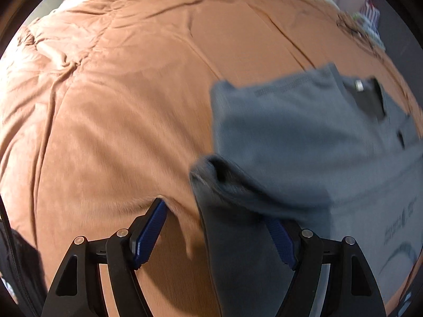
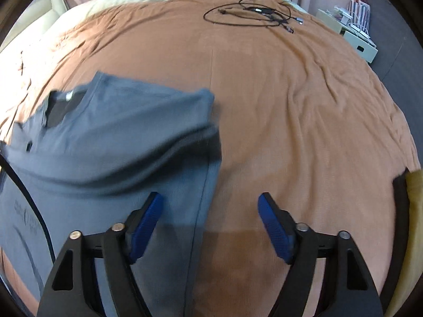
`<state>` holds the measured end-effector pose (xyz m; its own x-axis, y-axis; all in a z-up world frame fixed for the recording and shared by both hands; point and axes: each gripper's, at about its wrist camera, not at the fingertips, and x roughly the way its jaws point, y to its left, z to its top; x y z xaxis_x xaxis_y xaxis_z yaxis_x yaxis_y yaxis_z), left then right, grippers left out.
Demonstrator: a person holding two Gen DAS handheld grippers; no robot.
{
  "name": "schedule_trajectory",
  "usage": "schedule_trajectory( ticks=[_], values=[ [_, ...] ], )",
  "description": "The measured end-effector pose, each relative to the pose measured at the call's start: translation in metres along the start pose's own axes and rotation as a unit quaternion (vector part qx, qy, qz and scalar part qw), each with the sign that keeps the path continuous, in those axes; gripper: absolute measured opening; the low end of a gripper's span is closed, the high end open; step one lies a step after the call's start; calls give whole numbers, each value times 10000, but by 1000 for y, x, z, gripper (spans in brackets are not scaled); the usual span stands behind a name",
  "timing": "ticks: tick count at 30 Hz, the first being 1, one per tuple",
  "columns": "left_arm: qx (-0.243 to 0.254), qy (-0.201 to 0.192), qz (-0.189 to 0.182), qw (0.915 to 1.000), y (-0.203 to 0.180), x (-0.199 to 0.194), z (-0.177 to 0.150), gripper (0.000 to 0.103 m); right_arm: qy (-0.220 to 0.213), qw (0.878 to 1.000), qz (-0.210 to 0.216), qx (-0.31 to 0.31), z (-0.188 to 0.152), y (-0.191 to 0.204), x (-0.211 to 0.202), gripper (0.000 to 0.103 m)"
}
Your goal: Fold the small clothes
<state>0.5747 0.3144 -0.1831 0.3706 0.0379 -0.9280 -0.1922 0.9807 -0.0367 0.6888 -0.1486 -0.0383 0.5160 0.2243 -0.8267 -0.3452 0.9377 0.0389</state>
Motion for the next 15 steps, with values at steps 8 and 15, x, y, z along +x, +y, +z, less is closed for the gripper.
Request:
schedule_trajectory(
  ticks=[8, 15],
  values=[
    [-477, -410, -672, 9958, 23, 7, 17, 55, -274, 9985, 384, 283, 18, -14, 21, 42],
    [-786, -596, -1074, 9893, 27, -3, 13, 20, -505, 9941, 749, 600, 17, -29, 23, 18]
  ],
)
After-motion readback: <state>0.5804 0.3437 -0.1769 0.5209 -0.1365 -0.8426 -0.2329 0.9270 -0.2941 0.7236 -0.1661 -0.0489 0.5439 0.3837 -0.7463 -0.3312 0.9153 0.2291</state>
